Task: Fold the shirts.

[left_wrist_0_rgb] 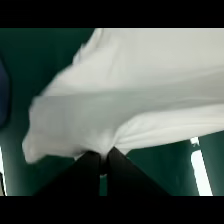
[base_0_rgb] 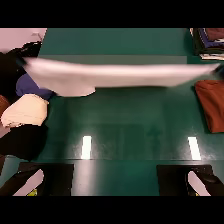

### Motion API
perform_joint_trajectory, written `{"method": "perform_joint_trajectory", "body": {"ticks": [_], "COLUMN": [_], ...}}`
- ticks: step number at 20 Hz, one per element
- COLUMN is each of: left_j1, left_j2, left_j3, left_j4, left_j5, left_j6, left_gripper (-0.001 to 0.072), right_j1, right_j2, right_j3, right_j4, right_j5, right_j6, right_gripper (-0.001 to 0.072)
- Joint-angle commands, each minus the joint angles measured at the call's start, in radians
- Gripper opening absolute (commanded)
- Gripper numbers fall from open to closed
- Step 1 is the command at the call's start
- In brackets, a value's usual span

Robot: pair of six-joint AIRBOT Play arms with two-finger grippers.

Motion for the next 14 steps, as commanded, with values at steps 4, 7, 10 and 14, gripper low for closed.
{"method": "perform_joint_trajectory", "body": {"ticks": [4,7,10,14], "left_j1": [0.001,0.001,0.001,0.001], "left_j2": [0.031,0.129,0.161,0.100], "left_j3": [0.665,0.655,0.656,0.636], "left_j4": [-0.063,-0.112,-0.188,-0.183], "left_j5": [0.040,0.166,0.219,0.134], "left_j6": [-0.073,-0.073,-0.072,-0.073], "left_gripper": [0.0025,0.0025,0.0024,0.0024], "right_j1": [0.000,-0.032,-0.138,-0.293], "right_j2": [0.069,0.085,0.053,-0.081], "right_j3": [0.445,0.541,0.649,0.753], "right_j4": [-0.082,-0.159,-0.163,-0.144], "right_j5": [-0.077,-0.047,0.073,0.307], "right_j6": [0.006,0.014,0.014,0.042], "right_gripper": [0.0019,0.0019,0.0019,0.0018]}}
